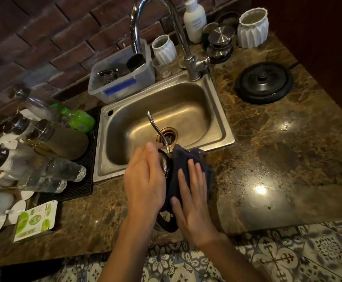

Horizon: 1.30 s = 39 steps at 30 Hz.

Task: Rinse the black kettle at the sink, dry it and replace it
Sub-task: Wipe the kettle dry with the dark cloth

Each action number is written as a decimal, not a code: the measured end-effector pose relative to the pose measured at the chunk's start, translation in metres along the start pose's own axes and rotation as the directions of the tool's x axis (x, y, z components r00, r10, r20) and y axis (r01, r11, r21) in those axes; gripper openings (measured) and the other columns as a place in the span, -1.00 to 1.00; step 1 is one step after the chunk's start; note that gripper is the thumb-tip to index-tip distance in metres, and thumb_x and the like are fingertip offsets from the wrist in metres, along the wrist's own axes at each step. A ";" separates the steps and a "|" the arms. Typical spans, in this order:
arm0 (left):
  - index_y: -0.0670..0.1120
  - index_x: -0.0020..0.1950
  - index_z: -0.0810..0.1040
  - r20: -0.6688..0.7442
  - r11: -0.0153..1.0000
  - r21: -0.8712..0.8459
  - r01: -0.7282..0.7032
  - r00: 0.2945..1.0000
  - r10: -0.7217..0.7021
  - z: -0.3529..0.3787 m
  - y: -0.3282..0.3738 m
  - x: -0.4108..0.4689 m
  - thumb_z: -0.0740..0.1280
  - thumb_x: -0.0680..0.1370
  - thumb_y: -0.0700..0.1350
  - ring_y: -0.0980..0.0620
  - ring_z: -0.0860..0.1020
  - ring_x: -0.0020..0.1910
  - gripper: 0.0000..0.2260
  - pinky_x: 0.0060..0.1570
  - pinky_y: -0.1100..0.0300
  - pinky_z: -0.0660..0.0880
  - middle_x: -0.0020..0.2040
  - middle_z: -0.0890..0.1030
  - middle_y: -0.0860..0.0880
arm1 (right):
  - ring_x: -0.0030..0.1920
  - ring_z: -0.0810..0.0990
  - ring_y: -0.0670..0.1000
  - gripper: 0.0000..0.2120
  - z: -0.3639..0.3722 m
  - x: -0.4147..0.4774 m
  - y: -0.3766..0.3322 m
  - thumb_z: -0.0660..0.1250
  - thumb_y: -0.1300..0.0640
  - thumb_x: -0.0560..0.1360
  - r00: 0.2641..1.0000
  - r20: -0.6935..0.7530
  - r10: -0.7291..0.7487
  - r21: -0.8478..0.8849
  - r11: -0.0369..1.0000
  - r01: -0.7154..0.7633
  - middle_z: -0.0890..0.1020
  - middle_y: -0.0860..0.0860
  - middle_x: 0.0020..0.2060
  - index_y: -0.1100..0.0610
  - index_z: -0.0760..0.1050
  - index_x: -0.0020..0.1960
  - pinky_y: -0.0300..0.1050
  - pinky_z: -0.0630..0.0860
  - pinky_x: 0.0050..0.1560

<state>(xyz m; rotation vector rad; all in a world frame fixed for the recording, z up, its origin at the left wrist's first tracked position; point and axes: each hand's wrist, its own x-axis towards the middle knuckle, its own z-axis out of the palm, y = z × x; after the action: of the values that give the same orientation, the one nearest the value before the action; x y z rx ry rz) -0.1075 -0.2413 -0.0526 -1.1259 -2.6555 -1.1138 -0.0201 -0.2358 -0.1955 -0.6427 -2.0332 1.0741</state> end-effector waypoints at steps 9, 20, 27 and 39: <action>-0.08 0.16 0.68 -0.002 1.000 0.010 0.009 1.000 -0.009 -0.001 0.002 -0.001 -0.03 0.72 0.07 0.32 0.56 0.02 -0.50 -0.01 0.49 0.39 0.02 0.64 0.10 | 0.22 0.61 -0.07 -0.46 -0.020 0.073 0.015 -0.02 -0.17 0.68 0.966 0.021 0.259 0.262 0.931 -0.256 0.68 -0.03 0.16 0.12 0.56 0.33 0.06 0.54 0.23; -0.11 0.15 0.65 0.015 0.999 0.031 0.037 0.999 -0.038 -0.005 0.009 -0.001 -0.05 0.70 0.07 0.18 0.54 0.03 -0.50 0.03 0.40 0.37 0.03 0.61 0.08 | 0.40 0.51 -0.11 -0.46 -0.051 -0.006 -0.049 0.10 -0.25 0.66 0.678 0.197 0.709 0.597 0.461 -0.656 0.56 -0.04 0.40 0.02 0.42 0.50 0.04 0.41 0.47; -0.09 0.21 0.64 0.107 1.000 -0.009 0.027 0.994 -0.026 -0.013 0.008 -0.003 -0.02 0.73 0.03 0.06 0.56 0.15 -0.55 0.20 0.07 0.48 0.11 0.63 0.03 | 0.30 0.59 0.16 -0.57 -0.098 -0.012 -0.072 0.08 -0.08 0.71 0.263 0.554 0.790 0.750 -0.337 -0.569 0.61 0.13 0.34 0.08 0.49 0.44 0.11 0.50 0.31; -0.05 0.30 0.62 -0.001 0.817 -0.518 0.255 0.954 -0.298 -0.063 0.028 -0.060 0.13 0.72 0.00 0.12 0.55 0.35 -0.68 0.39 0.06 0.45 0.29 0.64 0.04 | 0.19 0.68 0.20 -0.47 -0.175 0.007 -0.155 0.06 -0.16 0.67 0.542 0.591 0.597 0.792 -0.302 -0.531 0.69 0.18 0.23 0.16 0.63 0.30 0.14 0.52 0.30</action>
<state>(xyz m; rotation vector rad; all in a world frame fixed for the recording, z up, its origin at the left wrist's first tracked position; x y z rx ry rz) -0.0598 -0.3048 -0.0075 -0.7130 -2.5807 -1.9667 0.1009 -0.2287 0.0046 -0.8304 -0.1859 2.6025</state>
